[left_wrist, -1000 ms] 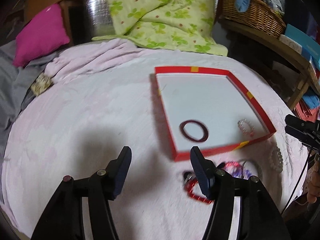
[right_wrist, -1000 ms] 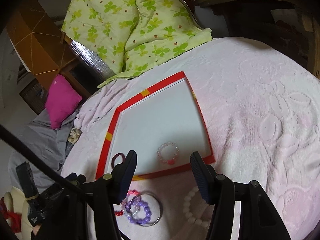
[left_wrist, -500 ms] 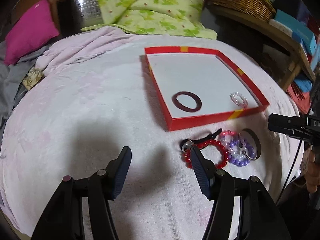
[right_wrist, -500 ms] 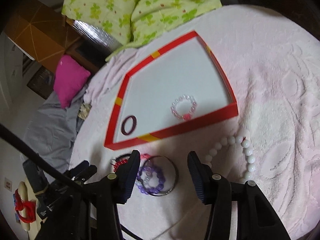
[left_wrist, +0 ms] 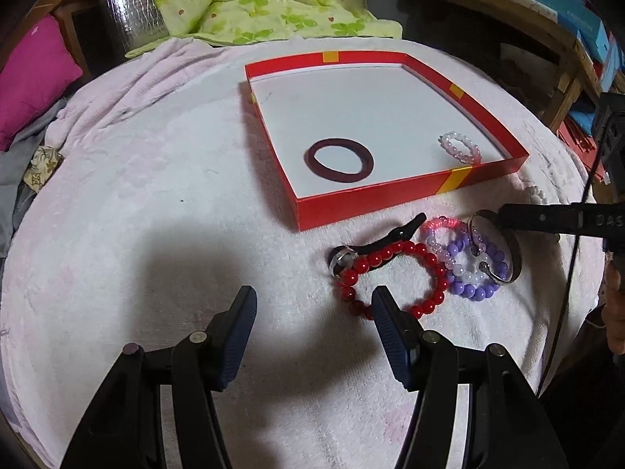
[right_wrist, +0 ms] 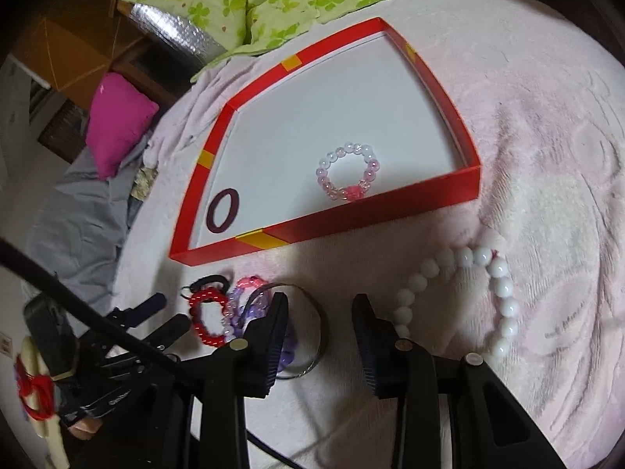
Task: Organize jewelry
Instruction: 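Withdraw both tools from the box back toward the remaining jewelry, then grasp the red bead bracelet with the left tool while the right tool grasps the silver bangle, then carry both pieces into the red box and open both tools to release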
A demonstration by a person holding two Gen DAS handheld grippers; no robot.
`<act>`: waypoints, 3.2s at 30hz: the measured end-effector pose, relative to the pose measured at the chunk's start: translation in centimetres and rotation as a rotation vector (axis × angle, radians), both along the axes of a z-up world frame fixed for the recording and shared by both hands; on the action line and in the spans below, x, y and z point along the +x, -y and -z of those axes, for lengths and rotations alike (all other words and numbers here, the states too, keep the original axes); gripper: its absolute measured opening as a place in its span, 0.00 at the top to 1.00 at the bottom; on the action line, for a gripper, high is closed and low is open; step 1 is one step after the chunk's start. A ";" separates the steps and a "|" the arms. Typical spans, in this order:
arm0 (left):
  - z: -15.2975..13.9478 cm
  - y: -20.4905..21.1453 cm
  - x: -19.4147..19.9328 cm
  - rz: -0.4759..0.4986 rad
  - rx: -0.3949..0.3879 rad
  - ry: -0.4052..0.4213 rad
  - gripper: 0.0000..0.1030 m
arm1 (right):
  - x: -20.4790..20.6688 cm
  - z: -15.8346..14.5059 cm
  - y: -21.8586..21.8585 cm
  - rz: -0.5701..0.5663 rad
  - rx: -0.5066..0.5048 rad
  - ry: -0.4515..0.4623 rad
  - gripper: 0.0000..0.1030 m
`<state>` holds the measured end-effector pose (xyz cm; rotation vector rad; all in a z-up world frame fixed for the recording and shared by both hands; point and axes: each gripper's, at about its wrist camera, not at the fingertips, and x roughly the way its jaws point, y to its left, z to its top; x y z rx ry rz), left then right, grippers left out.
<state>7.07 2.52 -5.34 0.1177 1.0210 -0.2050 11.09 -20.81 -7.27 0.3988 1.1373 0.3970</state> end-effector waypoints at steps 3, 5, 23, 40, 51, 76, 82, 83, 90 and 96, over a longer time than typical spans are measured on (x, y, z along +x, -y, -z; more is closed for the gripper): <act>0.7 -0.2 0.4 0.000 -0.023 -0.022 0.40 | 0.3 0.0 -0.9 -0.022 -0.078 0.038 0.77; 0.8 -0.3 0.8 0.003 -0.049 -0.022 0.41 | 0.3 -0.1 -1.3 -0.036 -0.113 0.059 0.87; -1.5 -0.3 -1.6 0.130 -0.108 0.048 0.90 | -0.9 -2.0 0.4 -0.010 -0.107 0.142 0.97; -5.9 -3.6 -2.8 0.109 -0.197 0.175 0.90 | -1.3 -3.8 2.2 0.020 -0.011 0.171 0.97; -7.3 -2.4 -2.5 0.110 -0.235 0.220 0.90 | -1.1 -4.3 2.0 0.029 0.022 0.188 0.97; -3.5 6.7 9.6 0.094 -0.127 0.123 0.73 | 13.1 -2.4 1.5 0.317 -0.134 0.119 0.93; -4.0 6.1 7.2 0.085 -0.032 0.186 0.44 | 12.0 -3.3 3.1 0.367 -0.106 0.150 0.81; -4.1 5.9 6.9 0.077 -0.019 0.189 0.43 | 11.4 -3.6 3.4 0.371 -0.098 0.158 0.81; -5.4 4.4 3.5 0.018 0.043 0.256 0.34 | 7.7 -5.9 3.5 0.376 -0.078 0.190 0.54; -5.9 1.5 1.3 -0.118 -0.001 0.257 0.33 | 4.0 -8.0 2.4 0.353 -0.124 0.269 0.50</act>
